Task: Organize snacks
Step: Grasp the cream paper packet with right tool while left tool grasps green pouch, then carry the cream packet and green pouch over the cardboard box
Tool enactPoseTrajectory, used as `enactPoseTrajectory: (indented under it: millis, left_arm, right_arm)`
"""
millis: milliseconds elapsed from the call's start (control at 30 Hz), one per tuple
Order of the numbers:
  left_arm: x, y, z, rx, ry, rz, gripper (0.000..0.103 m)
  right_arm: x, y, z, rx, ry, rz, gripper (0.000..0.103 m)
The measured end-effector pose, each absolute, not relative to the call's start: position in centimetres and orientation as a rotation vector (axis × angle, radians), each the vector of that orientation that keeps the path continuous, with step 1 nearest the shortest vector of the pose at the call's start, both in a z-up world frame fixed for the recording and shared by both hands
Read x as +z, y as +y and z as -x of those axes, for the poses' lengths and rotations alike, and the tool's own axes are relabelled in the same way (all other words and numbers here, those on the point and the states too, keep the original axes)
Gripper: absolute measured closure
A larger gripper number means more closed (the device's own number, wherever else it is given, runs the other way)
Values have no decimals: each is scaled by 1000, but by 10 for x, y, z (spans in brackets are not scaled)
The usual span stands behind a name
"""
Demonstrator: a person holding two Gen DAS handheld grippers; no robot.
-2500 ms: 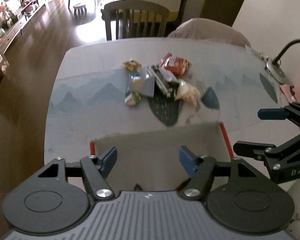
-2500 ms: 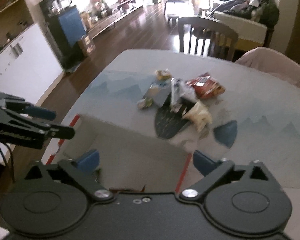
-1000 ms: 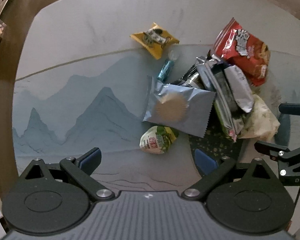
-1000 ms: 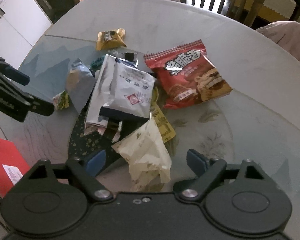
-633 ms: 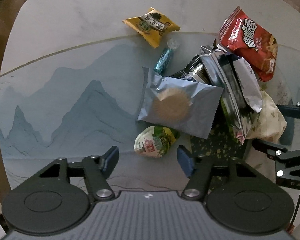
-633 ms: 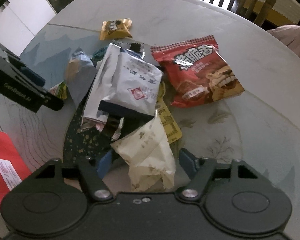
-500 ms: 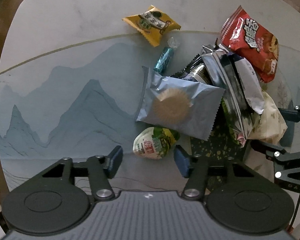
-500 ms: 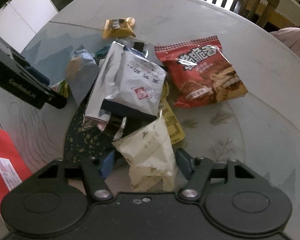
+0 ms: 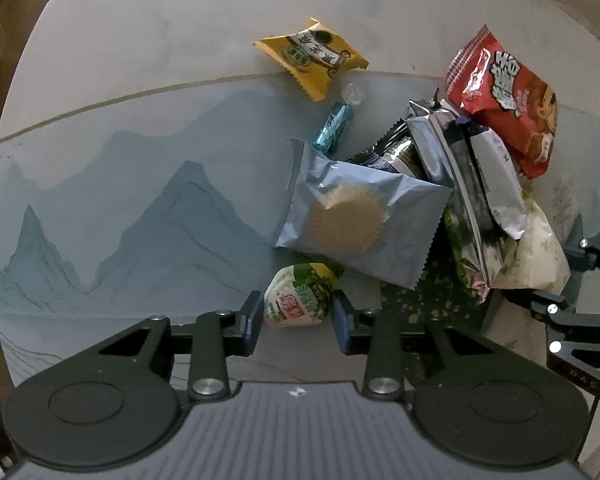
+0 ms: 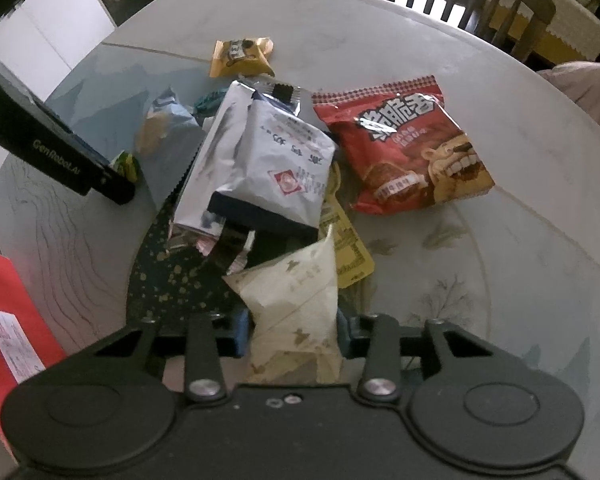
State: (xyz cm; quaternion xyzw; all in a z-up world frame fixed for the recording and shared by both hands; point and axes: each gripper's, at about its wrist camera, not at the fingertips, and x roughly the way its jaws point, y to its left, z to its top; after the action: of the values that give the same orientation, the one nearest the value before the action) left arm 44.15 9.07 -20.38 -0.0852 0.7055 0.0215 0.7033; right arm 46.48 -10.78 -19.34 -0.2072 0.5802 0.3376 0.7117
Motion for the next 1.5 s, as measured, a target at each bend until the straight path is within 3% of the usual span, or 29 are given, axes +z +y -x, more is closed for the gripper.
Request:
enactPoseTrajectory:
  millis: [367, 867, 1500]
  left_arm:
    - [-179, 109, -423, 81, 1494, 251, 68]
    - [-94, 104, -388, 58, 1340, 245, 68]
    - [-22, 96, -269, -17, 1256, 180, 68]
  right_arm:
    - [-166, -123, -455, 727, 1264, 401, 67]
    - [-84, -134, -407, 708, 1134, 361, 67]
    - [-17, -124, -295, 702, 1043, 360, 67]
